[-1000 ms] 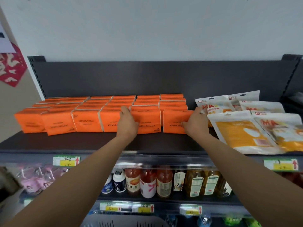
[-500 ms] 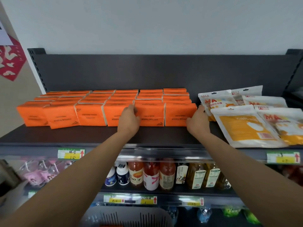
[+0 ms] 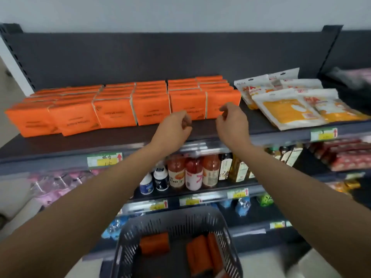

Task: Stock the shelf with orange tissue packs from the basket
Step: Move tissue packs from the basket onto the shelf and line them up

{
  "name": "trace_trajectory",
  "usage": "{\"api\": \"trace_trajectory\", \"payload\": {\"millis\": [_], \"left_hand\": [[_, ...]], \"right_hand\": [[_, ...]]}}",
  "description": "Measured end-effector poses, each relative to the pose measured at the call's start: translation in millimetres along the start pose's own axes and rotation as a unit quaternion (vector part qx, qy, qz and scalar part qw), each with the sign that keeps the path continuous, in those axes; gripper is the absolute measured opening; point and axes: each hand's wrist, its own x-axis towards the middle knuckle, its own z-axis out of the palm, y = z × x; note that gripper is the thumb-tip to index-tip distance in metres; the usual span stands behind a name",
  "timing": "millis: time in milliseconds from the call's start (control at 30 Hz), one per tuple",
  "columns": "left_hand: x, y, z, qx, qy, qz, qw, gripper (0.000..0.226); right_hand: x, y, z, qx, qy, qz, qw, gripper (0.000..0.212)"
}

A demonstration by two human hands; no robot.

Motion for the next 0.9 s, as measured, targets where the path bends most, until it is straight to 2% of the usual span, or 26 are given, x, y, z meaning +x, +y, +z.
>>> {"api": "trace_trajectory", "payload": {"millis": [133, 267, 400, 500, 667, 733, 833, 900], "left_hand": [[-42.8, -27.1, 9.2, 0.017, -0.127, -0.014, 0.992, 0.010], [-79.3, -79.7, 37.7, 0.042, -0.281, -0.036, 0.958, 0.004], [-109.3, -138.7, 65.4, 0.069, -0.383, -0.077, 0.918, 0.009], [-129.5, -174.7, 82.4, 0.107, -0.437, -0.107, 0.887, 0.011], [-165.3, -225.3, 113.4, 0.125, -0.475, -0.131, 0.861, 0.018], [-176.4, -245.4, 131.9, 0.125, -0.476, -0.158, 0.856, 0.039], [-191.6, -274.4, 159.9, 0.134, -0.462, -0.191, 0.856, 0.052], [-200.9, -291.6, 177.7, 0.169, -0.451, -0.180, 0.858, 0.055]], "right_hand": [[-59.2, -4.1, 20.1, -0.015, -0.013, -0.011, 1.000, 0.019], [-116.0, 13.5, 56.5, -0.050, -0.116, 0.027, 0.992, 0.017], [-158.4, 47.9, 97.3, -0.144, -0.324, 0.107, 0.929, 0.028], [-181.2, 70.6, 114.8, -0.183, -0.394, 0.158, 0.886, 0.030], [-211.5, 108.4, 147.7, -0.252, -0.480, 0.193, 0.818, 0.032], [-224.6, 124.9, 162.1, -0.277, -0.505, 0.180, 0.797, 0.032], [-233.2, 140.3, 180.5, -0.289, -0.522, 0.192, 0.779, 0.034], [-235.3, 142.0, 189.1, -0.277, -0.550, 0.163, 0.771, 0.042]]}}
